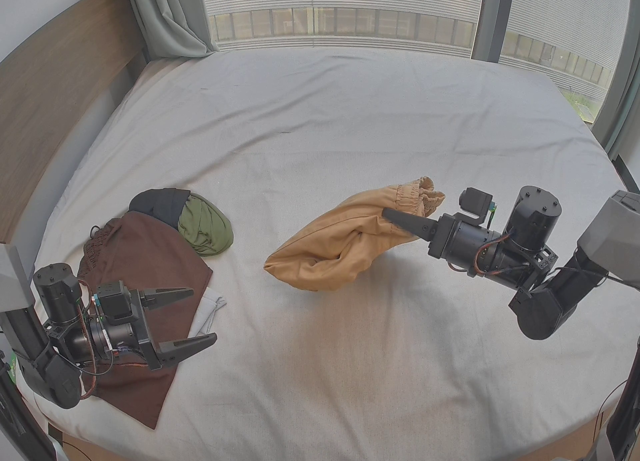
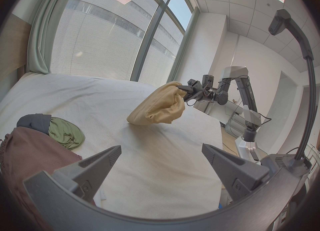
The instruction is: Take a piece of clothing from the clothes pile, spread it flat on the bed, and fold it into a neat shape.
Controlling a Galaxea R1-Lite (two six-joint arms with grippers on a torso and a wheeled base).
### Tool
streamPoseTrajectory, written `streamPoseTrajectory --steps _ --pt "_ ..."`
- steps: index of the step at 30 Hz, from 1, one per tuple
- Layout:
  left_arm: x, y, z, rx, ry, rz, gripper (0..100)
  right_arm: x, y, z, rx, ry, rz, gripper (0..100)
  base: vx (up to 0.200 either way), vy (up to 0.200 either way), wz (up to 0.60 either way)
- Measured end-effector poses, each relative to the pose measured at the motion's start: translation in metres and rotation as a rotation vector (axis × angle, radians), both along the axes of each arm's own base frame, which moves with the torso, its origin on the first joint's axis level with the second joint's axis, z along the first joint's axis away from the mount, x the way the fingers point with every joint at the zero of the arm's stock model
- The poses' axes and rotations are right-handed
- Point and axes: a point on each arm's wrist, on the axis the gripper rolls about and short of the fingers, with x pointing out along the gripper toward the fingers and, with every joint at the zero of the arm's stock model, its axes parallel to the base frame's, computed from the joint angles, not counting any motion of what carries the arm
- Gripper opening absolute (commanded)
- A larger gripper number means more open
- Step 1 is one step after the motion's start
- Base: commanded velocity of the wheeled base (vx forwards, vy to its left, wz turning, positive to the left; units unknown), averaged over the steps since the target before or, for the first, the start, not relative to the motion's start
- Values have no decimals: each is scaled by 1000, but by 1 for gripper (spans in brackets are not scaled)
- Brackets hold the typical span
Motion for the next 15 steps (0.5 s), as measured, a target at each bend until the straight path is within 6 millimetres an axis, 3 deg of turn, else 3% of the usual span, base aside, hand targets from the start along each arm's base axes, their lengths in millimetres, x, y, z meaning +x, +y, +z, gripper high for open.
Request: streamPoseTrajectory --steps 15 --pt "0 0 -1 0 6 0 100 42 -1 23 6 -18 -19 0 0 0 0"
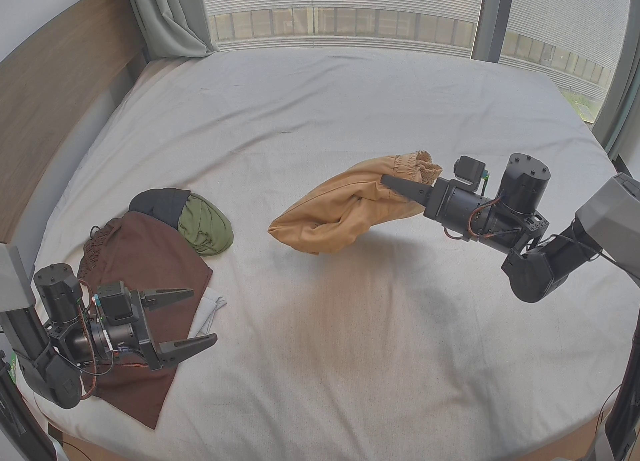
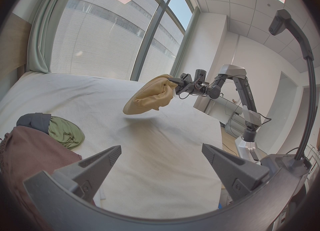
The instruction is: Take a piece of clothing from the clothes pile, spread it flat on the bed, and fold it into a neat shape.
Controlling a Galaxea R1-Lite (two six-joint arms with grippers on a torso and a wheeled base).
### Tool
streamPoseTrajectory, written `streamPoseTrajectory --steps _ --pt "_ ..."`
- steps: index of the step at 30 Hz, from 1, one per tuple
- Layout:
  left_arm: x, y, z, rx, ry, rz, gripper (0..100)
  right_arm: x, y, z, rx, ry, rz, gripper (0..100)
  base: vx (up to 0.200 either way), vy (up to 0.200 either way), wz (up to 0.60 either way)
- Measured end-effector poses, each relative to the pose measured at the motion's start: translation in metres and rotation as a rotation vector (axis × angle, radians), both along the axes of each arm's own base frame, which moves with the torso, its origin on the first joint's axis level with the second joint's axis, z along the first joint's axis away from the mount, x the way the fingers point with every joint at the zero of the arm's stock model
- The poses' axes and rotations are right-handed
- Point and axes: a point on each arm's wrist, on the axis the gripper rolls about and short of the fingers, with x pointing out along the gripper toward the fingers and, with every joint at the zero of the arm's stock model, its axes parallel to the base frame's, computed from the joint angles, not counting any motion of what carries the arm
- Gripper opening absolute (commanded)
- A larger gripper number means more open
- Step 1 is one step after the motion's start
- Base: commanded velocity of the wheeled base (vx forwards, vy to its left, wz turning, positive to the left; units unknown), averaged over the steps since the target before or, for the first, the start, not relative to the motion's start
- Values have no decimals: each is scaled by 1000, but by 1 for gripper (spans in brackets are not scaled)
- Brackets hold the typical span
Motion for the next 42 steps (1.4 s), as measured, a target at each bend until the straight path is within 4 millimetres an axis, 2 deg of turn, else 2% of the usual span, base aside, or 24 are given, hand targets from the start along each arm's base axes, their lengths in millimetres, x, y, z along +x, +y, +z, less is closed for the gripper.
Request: streamPoseTrajectory --steps 12,23,33,42 --pt "0 0 -1 0 2 -1 100 14 -2 -8 -3 5 -7 0 0 0 0" --pt "0 0 -1 -1 2 -2 100 24 2 2 3 -11 -7 0 0 0 0" --pt "0 0 -1 -1 2 -4 100 38 6 -1 1 -5 -9 0 0 0 0" --pt "0 0 -1 -1 3 -3 100 59 7 15 6 -21 -21 0 0 0 0"
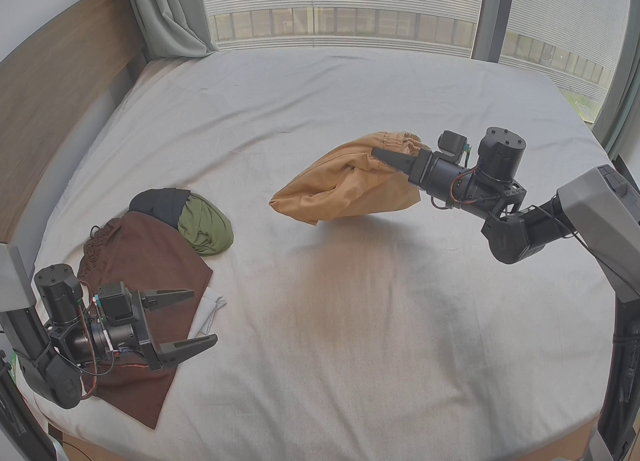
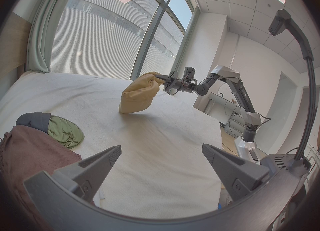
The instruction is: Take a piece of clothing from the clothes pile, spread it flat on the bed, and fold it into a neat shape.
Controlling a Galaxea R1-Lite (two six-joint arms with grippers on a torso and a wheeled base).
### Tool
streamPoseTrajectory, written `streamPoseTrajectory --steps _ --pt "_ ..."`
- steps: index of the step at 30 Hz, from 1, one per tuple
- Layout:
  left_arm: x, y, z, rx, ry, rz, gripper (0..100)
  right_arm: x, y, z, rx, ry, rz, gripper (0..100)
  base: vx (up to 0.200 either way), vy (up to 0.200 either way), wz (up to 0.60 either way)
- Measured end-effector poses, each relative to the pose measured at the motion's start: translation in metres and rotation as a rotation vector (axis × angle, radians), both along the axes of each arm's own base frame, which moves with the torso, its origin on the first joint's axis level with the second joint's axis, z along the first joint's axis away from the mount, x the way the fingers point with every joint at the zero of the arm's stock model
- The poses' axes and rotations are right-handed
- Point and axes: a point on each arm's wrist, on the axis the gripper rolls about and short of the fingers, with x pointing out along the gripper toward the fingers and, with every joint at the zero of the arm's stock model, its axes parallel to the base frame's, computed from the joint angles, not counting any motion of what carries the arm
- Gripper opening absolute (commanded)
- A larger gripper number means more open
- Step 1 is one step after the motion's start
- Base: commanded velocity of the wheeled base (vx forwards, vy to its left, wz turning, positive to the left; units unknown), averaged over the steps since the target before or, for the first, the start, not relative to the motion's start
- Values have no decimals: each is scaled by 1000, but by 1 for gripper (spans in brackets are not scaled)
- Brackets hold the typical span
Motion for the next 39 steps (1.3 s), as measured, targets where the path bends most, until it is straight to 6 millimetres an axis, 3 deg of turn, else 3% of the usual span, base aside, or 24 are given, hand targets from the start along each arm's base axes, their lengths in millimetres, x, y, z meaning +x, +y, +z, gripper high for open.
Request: streamPoseTrajectory --steps 7,11,22,30,39 --pt "0 0 -1 0 3 0 100 14 1 16 12 -34 -8 0 0 0 0" --pt "0 0 -1 0 4 1 100 22 3 10 12 -34 -10 0 0 0 0" --pt "0 0 -2 0 7 0 100 37 6 -53 -20 52 -14 0 0 0 0" --pt "0 -1 -3 2 10 -4 100 17 -3 -99 -43 117 -20 0 0 0 0" --pt "-1 -2 -4 3 18 -11 100 -4 -21 -129 -46 138 -44 0 0 0 0"
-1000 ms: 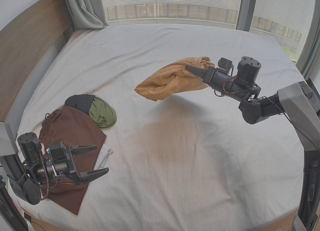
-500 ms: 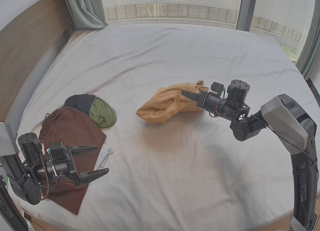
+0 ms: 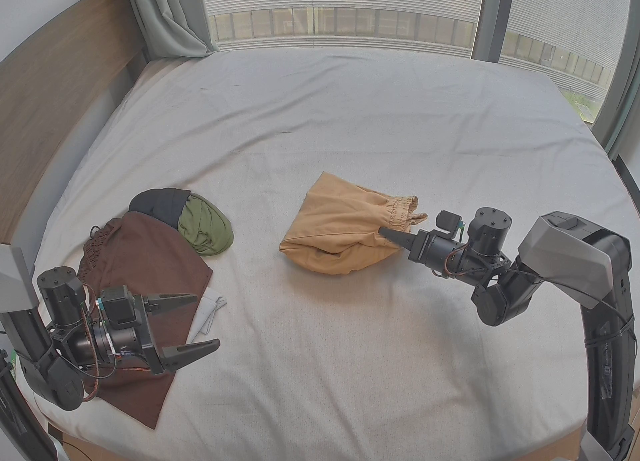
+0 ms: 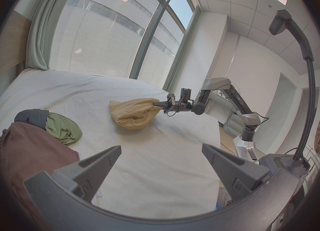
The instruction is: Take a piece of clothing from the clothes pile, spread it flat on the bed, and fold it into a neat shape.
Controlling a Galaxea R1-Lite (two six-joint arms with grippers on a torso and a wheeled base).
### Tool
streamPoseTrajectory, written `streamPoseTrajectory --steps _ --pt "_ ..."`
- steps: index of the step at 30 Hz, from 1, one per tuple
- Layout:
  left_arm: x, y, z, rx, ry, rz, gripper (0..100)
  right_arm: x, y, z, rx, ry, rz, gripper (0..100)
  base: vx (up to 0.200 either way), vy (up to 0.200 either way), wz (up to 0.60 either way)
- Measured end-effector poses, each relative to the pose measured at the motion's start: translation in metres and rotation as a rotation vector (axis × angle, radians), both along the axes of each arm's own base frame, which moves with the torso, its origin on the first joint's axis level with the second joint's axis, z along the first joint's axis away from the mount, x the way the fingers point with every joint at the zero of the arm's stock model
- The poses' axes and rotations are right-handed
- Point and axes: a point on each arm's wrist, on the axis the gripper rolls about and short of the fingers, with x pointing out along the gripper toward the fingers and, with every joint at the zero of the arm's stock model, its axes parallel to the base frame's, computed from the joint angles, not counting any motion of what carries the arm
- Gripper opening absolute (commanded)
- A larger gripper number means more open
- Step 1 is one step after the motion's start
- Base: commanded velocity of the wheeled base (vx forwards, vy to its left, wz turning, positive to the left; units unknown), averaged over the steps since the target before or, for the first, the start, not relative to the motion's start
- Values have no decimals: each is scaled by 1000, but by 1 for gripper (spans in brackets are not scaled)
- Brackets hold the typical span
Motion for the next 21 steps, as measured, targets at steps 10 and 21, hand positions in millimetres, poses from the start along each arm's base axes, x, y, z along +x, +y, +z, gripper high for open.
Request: streamPoseTrajectory --steps 10,21 --pt "0 0 0 0 0 -2 100 -7 -3 -33 -15 57 -11 0 0 0 0" --pt "0 0 0 0 -3 -1 100 -10 -6 -51 -29 91 -20 0 0 0 0"
